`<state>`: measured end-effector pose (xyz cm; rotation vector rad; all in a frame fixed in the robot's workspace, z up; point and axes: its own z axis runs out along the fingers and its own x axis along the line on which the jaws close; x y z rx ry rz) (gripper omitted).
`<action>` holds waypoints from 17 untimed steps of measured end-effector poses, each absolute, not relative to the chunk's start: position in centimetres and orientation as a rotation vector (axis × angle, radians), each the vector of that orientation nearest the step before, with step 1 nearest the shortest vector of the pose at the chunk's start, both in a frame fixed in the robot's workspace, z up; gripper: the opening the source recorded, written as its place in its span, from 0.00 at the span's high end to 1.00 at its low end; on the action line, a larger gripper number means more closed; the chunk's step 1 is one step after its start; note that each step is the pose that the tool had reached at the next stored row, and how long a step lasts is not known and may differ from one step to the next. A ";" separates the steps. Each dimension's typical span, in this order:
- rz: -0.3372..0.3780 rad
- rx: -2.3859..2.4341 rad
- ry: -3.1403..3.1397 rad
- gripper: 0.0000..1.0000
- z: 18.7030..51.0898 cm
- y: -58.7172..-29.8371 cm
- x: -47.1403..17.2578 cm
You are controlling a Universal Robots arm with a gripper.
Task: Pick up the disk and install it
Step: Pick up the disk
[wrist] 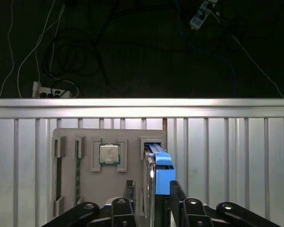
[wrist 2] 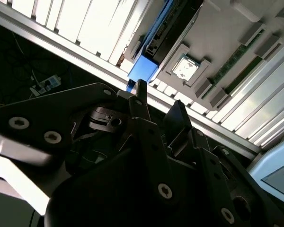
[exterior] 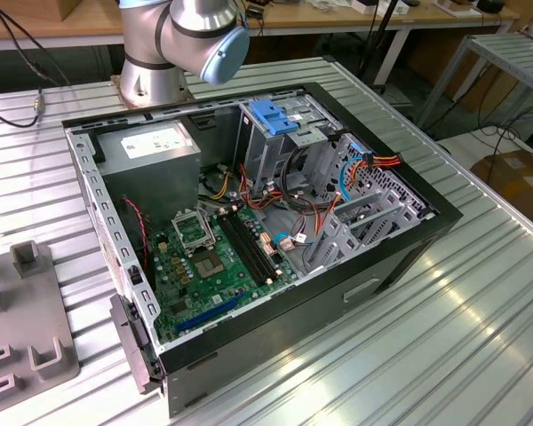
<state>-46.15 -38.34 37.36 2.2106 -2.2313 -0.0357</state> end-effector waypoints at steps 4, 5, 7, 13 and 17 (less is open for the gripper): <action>-0.036 2.179 -2.263 0.58 36.9 -38.3 -45.4; -0.035 2.175 -2.266 0.58 36.8 -38.1 -45.3; -0.033 2.174 -2.266 0.58 36.6 -38.1 -45.3; -0.033 2.174 -2.266 0.50 36.6 -38.1 -45.3; -0.030 2.175 -2.267 0.50 36.1 -38.1 -45.3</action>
